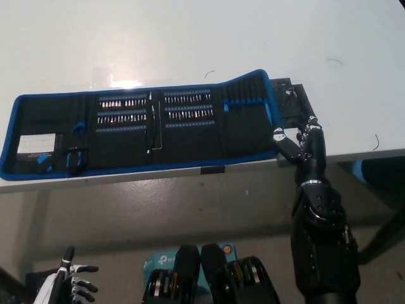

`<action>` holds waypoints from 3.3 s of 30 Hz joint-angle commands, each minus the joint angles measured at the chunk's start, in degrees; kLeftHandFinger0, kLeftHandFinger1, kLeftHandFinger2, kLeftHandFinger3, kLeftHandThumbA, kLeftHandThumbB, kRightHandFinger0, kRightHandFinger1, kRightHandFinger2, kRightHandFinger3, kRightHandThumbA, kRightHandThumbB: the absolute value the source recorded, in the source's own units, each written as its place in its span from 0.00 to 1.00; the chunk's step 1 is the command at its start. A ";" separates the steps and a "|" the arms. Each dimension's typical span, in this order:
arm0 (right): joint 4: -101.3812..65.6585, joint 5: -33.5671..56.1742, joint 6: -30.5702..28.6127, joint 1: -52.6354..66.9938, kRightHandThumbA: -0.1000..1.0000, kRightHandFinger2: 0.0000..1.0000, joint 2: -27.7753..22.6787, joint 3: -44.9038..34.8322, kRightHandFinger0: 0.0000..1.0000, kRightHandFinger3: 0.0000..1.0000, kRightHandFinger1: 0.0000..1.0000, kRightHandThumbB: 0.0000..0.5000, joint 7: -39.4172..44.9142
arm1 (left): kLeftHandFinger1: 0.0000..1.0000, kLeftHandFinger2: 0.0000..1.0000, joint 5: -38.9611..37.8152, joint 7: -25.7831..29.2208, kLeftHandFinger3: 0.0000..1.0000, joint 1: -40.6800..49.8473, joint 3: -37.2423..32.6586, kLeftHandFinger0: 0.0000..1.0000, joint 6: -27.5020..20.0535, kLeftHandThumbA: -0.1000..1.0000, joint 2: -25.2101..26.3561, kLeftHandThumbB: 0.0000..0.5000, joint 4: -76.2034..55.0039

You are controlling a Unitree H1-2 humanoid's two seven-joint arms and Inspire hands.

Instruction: The robot uses its right hand to lift an edge of the toolkit kept in middle of the desk and make one fold in it

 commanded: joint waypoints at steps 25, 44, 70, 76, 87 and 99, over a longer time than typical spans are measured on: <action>0.05 3.08 3.12 0.78 0.57 1.00 5.11 3.85 1.00 1.00 1.00 0.04 0.53 | 0.31 0.33 -0.42 -0.99 0.53 -2.08 0.23 0.26 -1.96 1.00 1.20 1.00 -1.65; 1.87 8.23 -2.36 -1.79 0.00 0.02 3.86 3.36 0.00 0.60 0.01 0.33 3.82 | 0.35 0.36 -0.33 -2.83 0.52 -5.59 -0.91 0.31 -1.98 1.00 3.25 1.00 -0.89; -2.98 -10.32 4.07 -10.19 0.00 0.16 -8.97 27.94 0.06 0.36 0.11 0.57 8.13 | 0.31 0.38 -0.33 -4.85 0.52 -5.23 -1.58 0.31 -2.43 1.00 3.98 1.00 -0.01; -2.22 -14.69 6.37 -14.89 0.00 0.30 -9.64 34.69 0.14 0.38 0.18 0.67 9.85 | 0.32 0.38 -0.62 -5.09 0.51 -5.04 -1.38 0.32 -3.41 1.00 3.82 1.00 0.17; 3.30 -19.49 7.01 -17.29 0.00 0.48 -6.35 40.04 0.32 0.42 0.40 0.66 10.02 | 0.30 0.37 0.20 -5.30 0.51 -6.50 -3.06 0.30 -3.75 1.00 3.21 1.00 0.28; 19.55 -28.28 3.57 -13.32 0.20 0.52 -7.98 52.52 0.30 1.00 0.40 0.51 12.40 | 0.27 0.30 -0.42 -5.64 0.46 -8.36 -3.79 0.26 -4.08 1.00 2.92 1.00 0.80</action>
